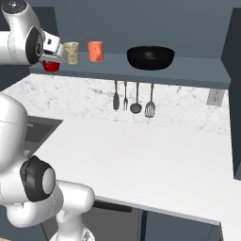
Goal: Gather all objects into one cabinet and sort the glasses and bowls to opposite sides.
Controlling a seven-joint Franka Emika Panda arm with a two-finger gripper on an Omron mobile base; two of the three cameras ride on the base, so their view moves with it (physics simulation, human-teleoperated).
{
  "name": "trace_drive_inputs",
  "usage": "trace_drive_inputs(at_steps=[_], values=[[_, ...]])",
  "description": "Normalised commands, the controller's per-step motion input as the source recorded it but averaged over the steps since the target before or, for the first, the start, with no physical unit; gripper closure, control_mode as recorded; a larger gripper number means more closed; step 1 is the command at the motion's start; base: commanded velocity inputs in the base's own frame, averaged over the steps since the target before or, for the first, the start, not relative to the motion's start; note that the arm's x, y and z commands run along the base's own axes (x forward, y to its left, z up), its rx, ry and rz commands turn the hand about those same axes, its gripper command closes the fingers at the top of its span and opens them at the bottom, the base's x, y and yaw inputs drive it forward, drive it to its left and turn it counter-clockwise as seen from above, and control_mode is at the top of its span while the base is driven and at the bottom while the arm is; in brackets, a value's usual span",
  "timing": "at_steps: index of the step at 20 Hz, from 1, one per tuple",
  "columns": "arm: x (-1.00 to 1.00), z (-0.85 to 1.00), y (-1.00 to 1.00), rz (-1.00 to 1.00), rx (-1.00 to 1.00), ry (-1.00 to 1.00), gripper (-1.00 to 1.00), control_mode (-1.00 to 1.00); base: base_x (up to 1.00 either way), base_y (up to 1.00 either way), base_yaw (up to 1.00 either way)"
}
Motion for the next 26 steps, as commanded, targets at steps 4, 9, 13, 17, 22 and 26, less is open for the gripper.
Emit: trace_drive_inputs(at_steps=[4, 9, 13, 17, 22, 26], values=[[0.33, -0.16, 0.07, 0.0, 0.0, 0.0, 1.0, -1.0, 0.0, 0.0, 0.0], [0.24, 0.0, 0.01, 0.0, 0.0, 0.0, 1.0, -1.0, 0.0, 0.0, 0.0], [0.51, -0.01, 0.08, 0.0, 0.0, 0.01, 1.0, -1.0, 0.0, 0.0, 0.0], [0.44, 0.0, 0.1, 0.0, 0.0, 0.0, 1.0, -1.0, 0.0, 0.0, 0.0], [0.28, 0.0, 0.1, 0.0, 0.0, 0.0, 1.0, -1.0, 0.0, 0.0, 0.0], [0.09, 0.0, 0.15, 0.0, 0.0, 0.01, 1.0, -1.0, 0.0, 0.0, 0.0]])
